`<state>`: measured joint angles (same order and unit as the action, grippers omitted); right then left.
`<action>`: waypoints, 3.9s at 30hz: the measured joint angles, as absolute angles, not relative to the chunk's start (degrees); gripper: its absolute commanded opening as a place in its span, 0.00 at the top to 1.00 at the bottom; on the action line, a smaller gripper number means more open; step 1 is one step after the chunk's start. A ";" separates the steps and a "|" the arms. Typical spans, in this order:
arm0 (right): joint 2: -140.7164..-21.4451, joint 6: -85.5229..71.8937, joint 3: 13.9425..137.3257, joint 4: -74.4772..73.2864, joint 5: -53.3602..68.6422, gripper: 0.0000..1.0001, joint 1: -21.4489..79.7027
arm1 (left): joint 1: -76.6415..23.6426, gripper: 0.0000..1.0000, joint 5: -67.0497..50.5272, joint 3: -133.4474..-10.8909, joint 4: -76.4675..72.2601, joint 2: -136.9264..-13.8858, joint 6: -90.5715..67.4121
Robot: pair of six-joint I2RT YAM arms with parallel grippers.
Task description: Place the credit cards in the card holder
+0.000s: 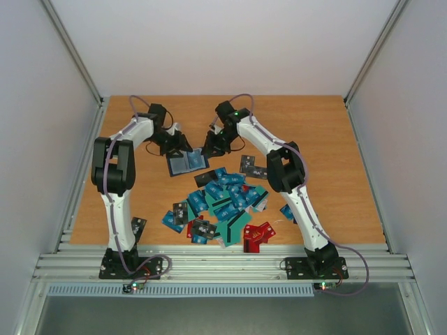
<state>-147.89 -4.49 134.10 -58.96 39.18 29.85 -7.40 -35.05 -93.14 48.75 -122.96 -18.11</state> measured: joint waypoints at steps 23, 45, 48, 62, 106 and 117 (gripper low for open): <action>-149.73 -10.50 134.08 -52.66 46.13 0.70 29.87 | -7.49 0.87 -35.11 -91.15 48.86 -123.02 -13.98; -151.87 -10.46 134.08 -52.31 47.24 0.70 29.95 | -8.49 0.97 -33.28 -91.31 50.22 -125.95 -11.86; -151.87 -10.24 134.08 -52.47 47.22 0.70 29.95 | -8.49 0.98 -33.28 -91.61 50.54 -126.17 -11.70; -151.85 -7.97 134.08 -53.69 46.76 0.70 30.06 | -8.36 1.00 -33.71 -92.23 51.24 -126.69 -11.51; -151.04 -6.85 139.70 -58.08 45.47 0.71 33.19 | -7.29 0.97 -35.11 -89.06 50.39 -119.26 -15.73; -153.95 -9.23 144.62 -57.12 45.91 0.70 36.14 | -0.67 0.97 -34.26 -77.08 48.51 -102.52 -18.00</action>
